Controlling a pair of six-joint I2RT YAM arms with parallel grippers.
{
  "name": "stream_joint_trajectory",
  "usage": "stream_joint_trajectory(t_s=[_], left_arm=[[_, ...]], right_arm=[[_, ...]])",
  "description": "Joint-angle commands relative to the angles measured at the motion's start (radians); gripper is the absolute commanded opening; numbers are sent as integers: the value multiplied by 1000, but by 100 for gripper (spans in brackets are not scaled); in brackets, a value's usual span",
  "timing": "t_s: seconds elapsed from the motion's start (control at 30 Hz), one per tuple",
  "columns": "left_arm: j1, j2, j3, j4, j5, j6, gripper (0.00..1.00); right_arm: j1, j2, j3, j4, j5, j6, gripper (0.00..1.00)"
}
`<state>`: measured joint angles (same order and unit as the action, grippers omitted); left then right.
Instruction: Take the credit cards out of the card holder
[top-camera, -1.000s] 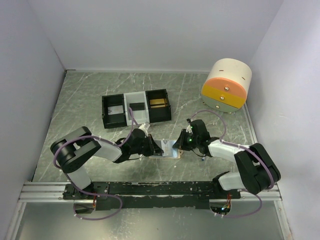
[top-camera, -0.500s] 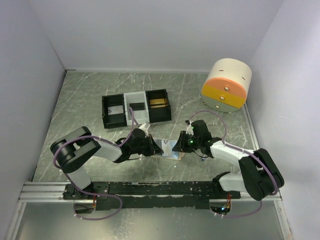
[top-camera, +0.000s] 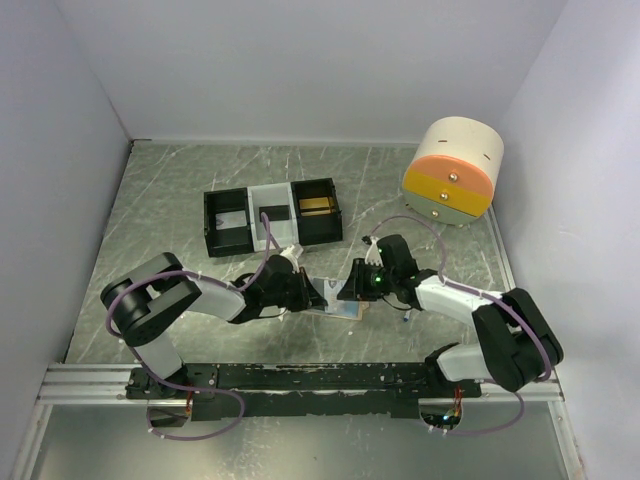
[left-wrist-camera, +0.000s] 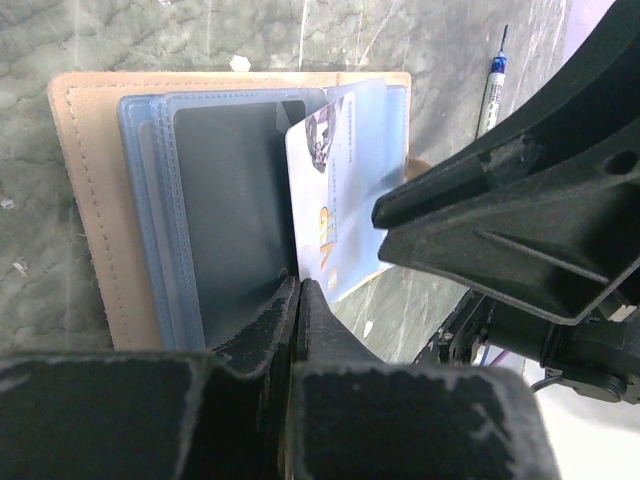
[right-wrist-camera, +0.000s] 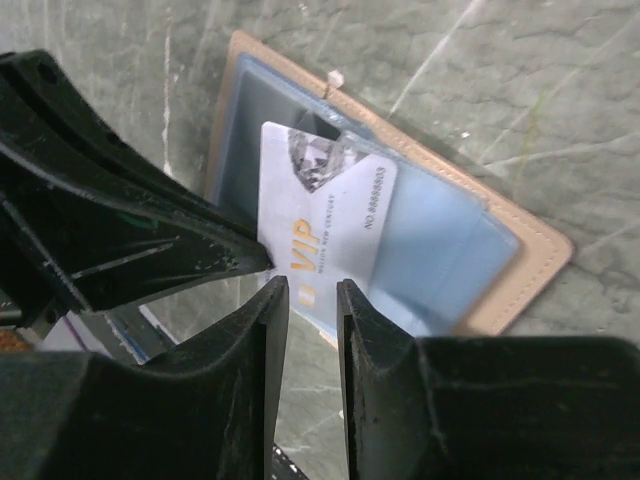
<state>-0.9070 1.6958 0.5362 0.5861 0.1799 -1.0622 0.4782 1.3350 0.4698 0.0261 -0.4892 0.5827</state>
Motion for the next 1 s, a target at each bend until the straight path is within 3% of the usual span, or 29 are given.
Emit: stream_joint_trajectory(t_s=[0.0, 0.23, 0.37, 0.97], left_arm=[[-6, -15, 27, -33, -2, 39, 8], [-4, -4, 44, -5, 37, 64, 29], [-4, 19, 42, 70, 65, 47, 35], [-5, 65, 73, 66, 76, 38, 23]], right_arm=[[3, 31, 27, -61, 132, -12, 27], [3, 102, -14, -63, 181, 16, 25], [2, 84, -36, -58, 204, 36, 24], [2, 70, -28, -47, 211, 39, 22]])
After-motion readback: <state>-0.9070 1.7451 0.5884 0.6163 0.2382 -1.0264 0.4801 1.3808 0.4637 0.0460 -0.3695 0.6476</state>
